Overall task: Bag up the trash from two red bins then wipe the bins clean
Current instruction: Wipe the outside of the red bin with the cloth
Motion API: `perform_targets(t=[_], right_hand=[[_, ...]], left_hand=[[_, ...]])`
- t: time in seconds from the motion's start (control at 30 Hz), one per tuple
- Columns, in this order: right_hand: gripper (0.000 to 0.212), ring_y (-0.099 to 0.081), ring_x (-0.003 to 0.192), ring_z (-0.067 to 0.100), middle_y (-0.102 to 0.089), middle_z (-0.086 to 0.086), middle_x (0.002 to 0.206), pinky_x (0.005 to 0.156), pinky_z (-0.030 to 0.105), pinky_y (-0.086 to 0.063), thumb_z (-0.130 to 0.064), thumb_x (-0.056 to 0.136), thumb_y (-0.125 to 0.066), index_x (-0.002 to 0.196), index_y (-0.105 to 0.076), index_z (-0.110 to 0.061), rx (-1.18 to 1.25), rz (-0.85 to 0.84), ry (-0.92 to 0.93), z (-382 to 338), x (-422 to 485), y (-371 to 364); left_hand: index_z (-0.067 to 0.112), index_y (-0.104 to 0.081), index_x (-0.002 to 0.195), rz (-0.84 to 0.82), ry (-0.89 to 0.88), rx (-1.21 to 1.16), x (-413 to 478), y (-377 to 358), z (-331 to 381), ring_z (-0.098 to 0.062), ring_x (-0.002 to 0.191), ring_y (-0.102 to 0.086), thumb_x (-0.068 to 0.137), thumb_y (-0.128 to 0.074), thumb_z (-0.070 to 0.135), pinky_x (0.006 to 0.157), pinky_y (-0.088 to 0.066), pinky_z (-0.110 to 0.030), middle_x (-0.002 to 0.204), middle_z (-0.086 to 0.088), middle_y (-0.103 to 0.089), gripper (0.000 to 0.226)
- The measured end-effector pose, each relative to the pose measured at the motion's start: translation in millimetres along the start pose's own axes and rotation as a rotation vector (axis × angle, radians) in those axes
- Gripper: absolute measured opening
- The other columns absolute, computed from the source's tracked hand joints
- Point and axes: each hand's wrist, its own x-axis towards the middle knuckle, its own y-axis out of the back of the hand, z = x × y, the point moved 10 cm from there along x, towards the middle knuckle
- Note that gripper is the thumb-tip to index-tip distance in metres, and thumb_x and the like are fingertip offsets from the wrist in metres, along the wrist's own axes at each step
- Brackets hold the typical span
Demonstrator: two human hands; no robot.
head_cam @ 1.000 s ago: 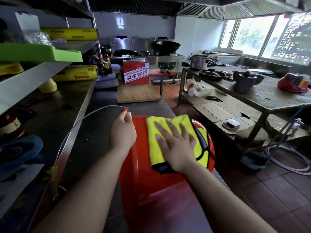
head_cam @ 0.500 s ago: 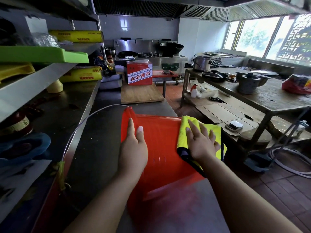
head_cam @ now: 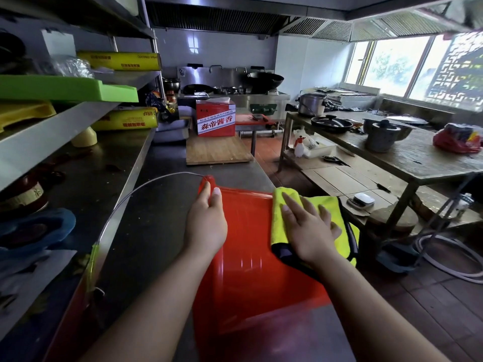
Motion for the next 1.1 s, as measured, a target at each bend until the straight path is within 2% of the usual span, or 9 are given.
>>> perform_targets(t=[0.23, 0.4, 0.53, 0.67, 0.73, 0.8, 0.9, 0.97, 1.1], right_hand=[[0.042, -0.002, 0.145, 0.028, -0.016, -0.013, 0.158, 0.11, 0.051, -0.004, -0.051, 0.1, -0.021, 0.142, -0.017, -0.059, -0.018, -0.089, 0.306, -104.4, -27.0, -28.6], [0.043, -0.004, 0.144, 0.026, -0.015, -0.016, 0.157, 0.108, 0.049, -0.006, -0.052, 0.1, -0.02, 0.141, -0.014, -0.06, -0.048, -0.093, 0.39, -113.7, -28.3, -32.2], [0.041, -0.005, 0.144, 0.021, -0.017, -0.018, 0.156, 0.108, 0.049, -0.008, -0.055, 0.099, -0.022, 0.14, -0.017, -0.061, -0.049, -0.064, 0.284, -72.2, -10.7, -25.1], [0.041, -0.01, 0.143, 0.024, -0.021, -0.015, 0.155, 0.108, 0.049, -0.011, -0.055, 0.098, -0.024, 0.138, -0.023, -0.062, -0.03, 0.01, 0.022, 2.8, 15.6, -6.4], [0.041, -0.01, 0.143, 0.026, -0.021, -0.014, 0.156, 0.108, 0.051, -0.011, -0.055, 0.097, -0.024, 0.137, -0.024, -0.061, 0.008, 0.026, -0.099, 36.2, 22.6, 0.3], [0.041, -0.008, 0.143, 0.027, -0.02, -0.012, 0.156, 0.108, 0.053, -0.009, -0.055, 0.097, -0.024, 0.138, -0.025, -0.061, 0.029, 0.03, -0.158, 47.6, 24.6, 1.9], [0.042, -0.004, 0.144, 0.029, -0.016, -0.011, 0.158, 0.109, 0.054, -0.007, -0.054, 0.098, -0.022, 0.14, -0.023, -0.058, 0.014, 0.008, -0.133, 25.5, 21.8, -3.7], [0.043, -0.003, 0.145, 0.029, -0.015, -0.011, 0.158, 0.11, 0.054, -0.006, -0.054, 0.099, -0.021, 0.141, -0.02, -0.058, -0.014, -0.007, -0.039, -6.7, 14.9, -10.6], [0.044, 0.002, 0.146, 0.027, -0.011, -0.013, 0.159, 0.111, 0.054, -0.002, -0.052, 0.1, -0.019, 0.143, -0.014, -0.057, -0.05, -0.057, 0.212, -82.3, -13.5, -30.9]], left_hand=[[0.018, -0.043, 0.141, 0.032, 0.042, -0.07, 17.9, 1.9, -6.9, -0.016, 0.13, -0.042, 0.102, -0.036, 0.029, 0.093, -0.029, -0.016, 0.143, -0.002, -0.045, 0.041], [0.02, -0.041, 0.142, 0.013, 0.034, -0.041, 23.2, 0.7, -7.5, -0.017, 0.132, -0.039, 0.102, -0.035, 0.032, 0.095, -0.028, -0.019, 0.145, -0.002, -0.043, 0.043], [0.023, -0.039, 0.143, 0.011, 0.042, -0.026, 25.6, -0.9, -7.0, -0.017, 0.132, -0.04, 0.101, -0.034, 0.036, 0.098, -0.031, -0.022, 0.146, -0.001, -0.042, 0.044], [0.026, -0.037, 0.144, 0.01, 0.055, -0.024, 26.0, -2.4, -6.7, -0.017, 0.128, -0.045, 0.101, -0.033, 0.039, 0.083, -0.036, -0.021, 0.145, 0.0, -0.042, 0.045], [0.028, -0.036, 0.144, 0.018, 0.054, -0.022, 26.0, -3.4, -6.0, -0.018, 0.127, -0.047, 0.101, -0.033, 0.04, 0.081, -0.038, -0.022, 0.145, -0.001, -0.043, 0.045], [0.028, -0.035, 0.145, 0.03, 0.057, -0.013, 26.5, -3.9, -6.0, -0.018, 0.126, -0.048, 0.101, -0.032, 0.04, 0.075, -0.04, -0.017, 0.145, 0.0, -0.043, 0.046], [0.027, -0.034, 0.145, 0.038, 0.061, -0.012, 27.7, -4.5, -7.2, -0.016, 0.122, -0.05, 0.101, -0.031, 0.04, 0.062, -0.037, -0.014, 0.145, 0.0, -0.043, 0.046], [0.026, -0.035, 0.145, 0.036, 0.055, -0.004, 29.7, -4.8, -6.8, -0.017, 0.124, -0.049, 0.101, -0.031, 0.04, 0.073, -0.041, -0.018, 0.145, -0.001, -0.043, 0.046], [0.019, -0.04, 0.142, 0.044, 0.05, 0.003, 37.3, -3.0, -7.0, -0.018, 0.131, -0.041, 0.102, -0.034, 0.035, 0.1, -0.032, -0.023, 0.145, -0.003, -0.044, 0.044]])
